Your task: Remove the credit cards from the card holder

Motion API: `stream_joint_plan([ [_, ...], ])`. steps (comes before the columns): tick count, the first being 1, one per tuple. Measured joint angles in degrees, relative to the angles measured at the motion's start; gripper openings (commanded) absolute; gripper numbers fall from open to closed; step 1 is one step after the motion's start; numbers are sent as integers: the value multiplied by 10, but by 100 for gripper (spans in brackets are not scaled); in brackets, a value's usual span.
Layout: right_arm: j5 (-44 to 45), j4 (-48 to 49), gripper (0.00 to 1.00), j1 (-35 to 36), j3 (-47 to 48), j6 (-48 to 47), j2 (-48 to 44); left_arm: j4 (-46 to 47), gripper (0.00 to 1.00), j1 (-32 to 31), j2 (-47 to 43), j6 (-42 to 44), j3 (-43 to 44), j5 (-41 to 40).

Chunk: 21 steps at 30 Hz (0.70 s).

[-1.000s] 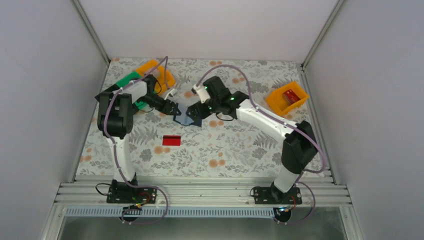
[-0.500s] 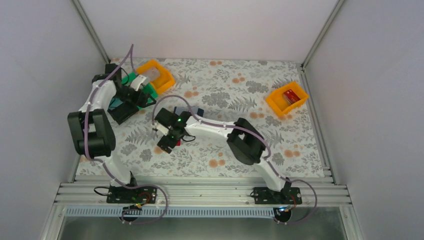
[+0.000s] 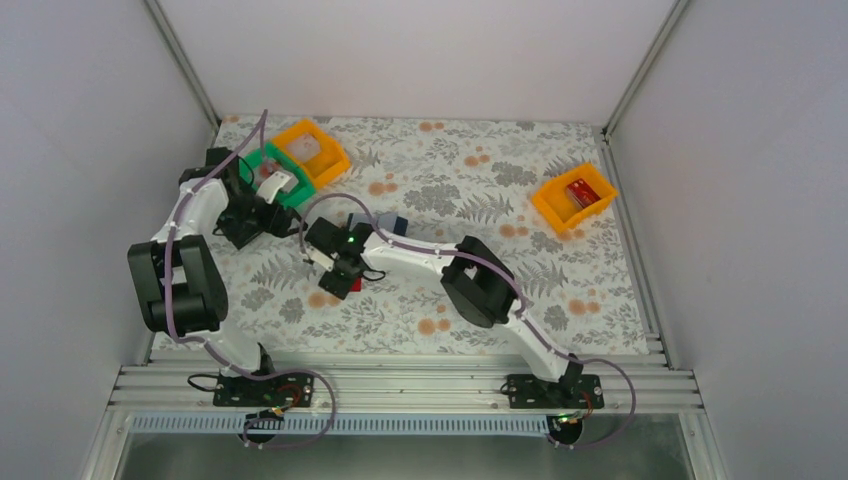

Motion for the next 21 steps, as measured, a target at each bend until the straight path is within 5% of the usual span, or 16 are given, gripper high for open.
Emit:
stream_joint_plan([
  [12,-19,40,57,-51,-159,56,-94,-5,65,3,-13,30,-15,-4],
  [21,-4,43,59,-77,-266,129,-167,9,44,-61,-49,125,-199,-91],
])
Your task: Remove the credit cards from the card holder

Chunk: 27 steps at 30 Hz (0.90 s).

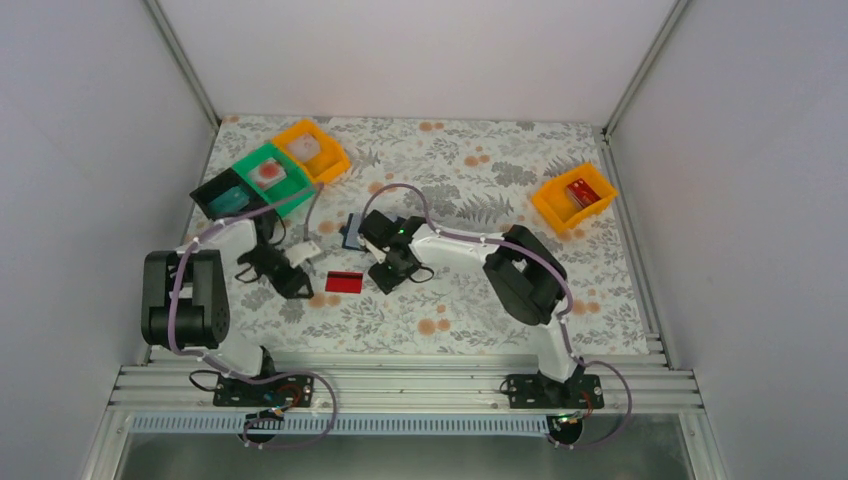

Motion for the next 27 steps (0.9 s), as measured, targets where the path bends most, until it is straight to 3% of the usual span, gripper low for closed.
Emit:
stream_joint_plan([
  [6,-56,-10,62,-21,-36,49,-37,49,42,-41,-10,12,-58,-93],
  [16,-65,12,63,-123,-80,126,-176,160,34,-125,-5,-3,-61,-139],
  [22,-29,14,63,-152,-96,149,-263,207,31,-245,26,-3,-48,-125],
  [27,-16,10,67,-172,-96,157,-303,224,29,-363,97,-6,31,-85],
])
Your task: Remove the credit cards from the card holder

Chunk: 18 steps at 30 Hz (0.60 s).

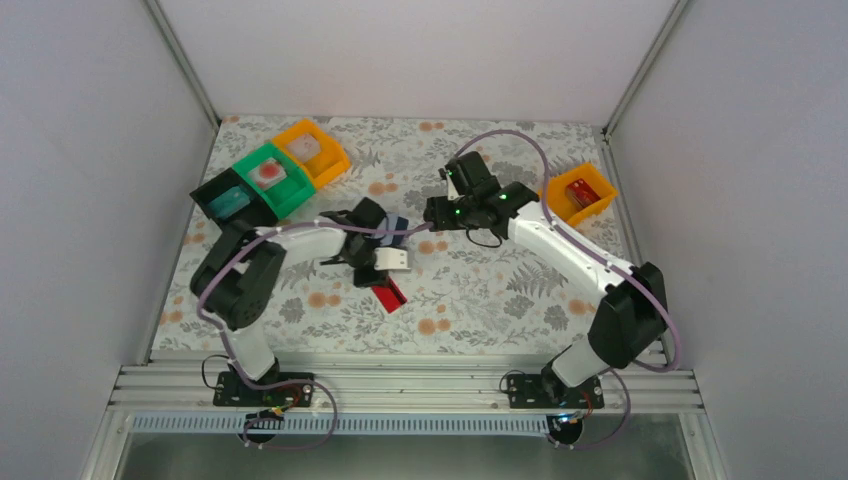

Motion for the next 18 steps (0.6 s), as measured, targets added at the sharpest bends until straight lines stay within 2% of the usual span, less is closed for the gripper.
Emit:
stream_joint_plan([
  [4,17,-22,70,-14,-1,2,-33,-13,29,-61,64,-6,82,38],
  [7,34,-41,72,-24,-12,5,-63,-53,31,-67,86,-13,132,76],
  [9,35,-46,74,-23,-19,10,-82,-78,35,-39,81,-18,160,97],
  [12,28,-51,76,-20,-25,17,-110,-103,45,57,42,-25,198,123],
  [14,18,-51,72,-20,-25,19,-115,-114,57,136,-11,-28,203,132],
  [15,14,-52,71,-19,-24,21,-113,-121,68,173,-43,-31,203,132],
  [16,16,-55,72,-14,-24,26,-103,-123,78,207,-73,-39,201,128],
  [17,21,-61,74,-7,-21,30,-89,-123,95,230,-98,-42,199,123],
  [18,35,-74,78,9,-12,38,-63,-121,100,255,-129,-53,194,116],
])
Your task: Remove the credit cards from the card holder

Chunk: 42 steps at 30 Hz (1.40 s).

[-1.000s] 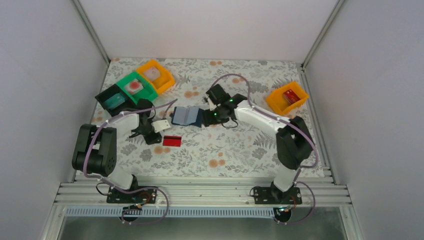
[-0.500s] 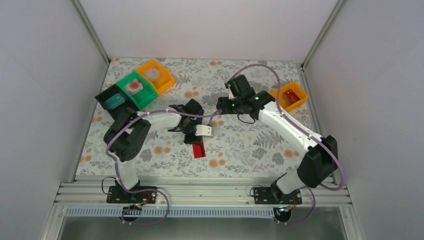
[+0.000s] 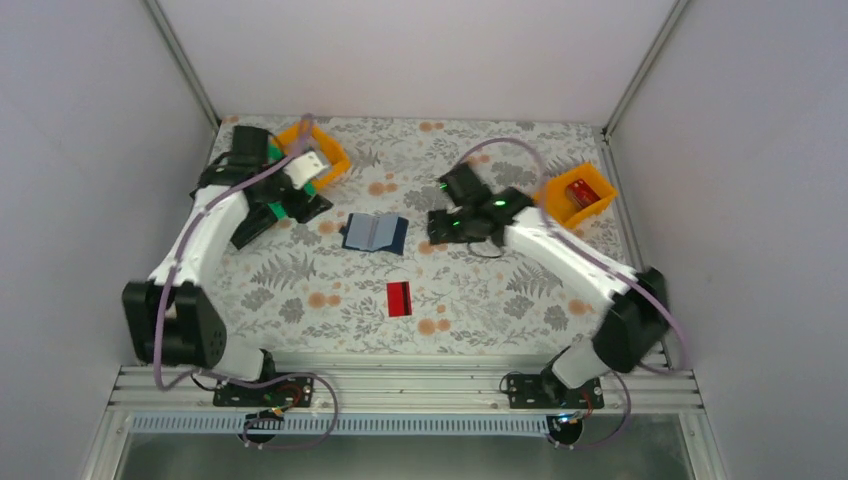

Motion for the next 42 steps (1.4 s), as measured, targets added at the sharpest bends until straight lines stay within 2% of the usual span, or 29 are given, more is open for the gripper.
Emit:
stream_joint_plan([
  [5,24,-30,93,126,42,35,193,27,100,88,-102,-62,-24,-43],
  [9,6,-50,98,189,57,58,289,81,100,104,-114,-147,-8,-66],
  [12,0,-70,95,206,89,70,327,113,100,107,-110,-232,27,-95],
  [15,6,-80,84,213,141,81,363,167,100,114,-115,-324,52,-110],
  [18,11,-78,76,215,155,92,384,187,100,119,-119,-379,52,-107],
  [24,-3,-41,70,214,52,109,323,185,100,118,-101,-419,52,-122],
  [30,-2,-38,64,194,10,118,296,176,100,118,-99,-427,53,-143],
  [33,0,-17,59,156,-40,122,261,169,100,118,-99,-427,56,-152],
  [42,20,42,55,3,-155,116,176,166,100,118,-91,-427,61,-158],
])
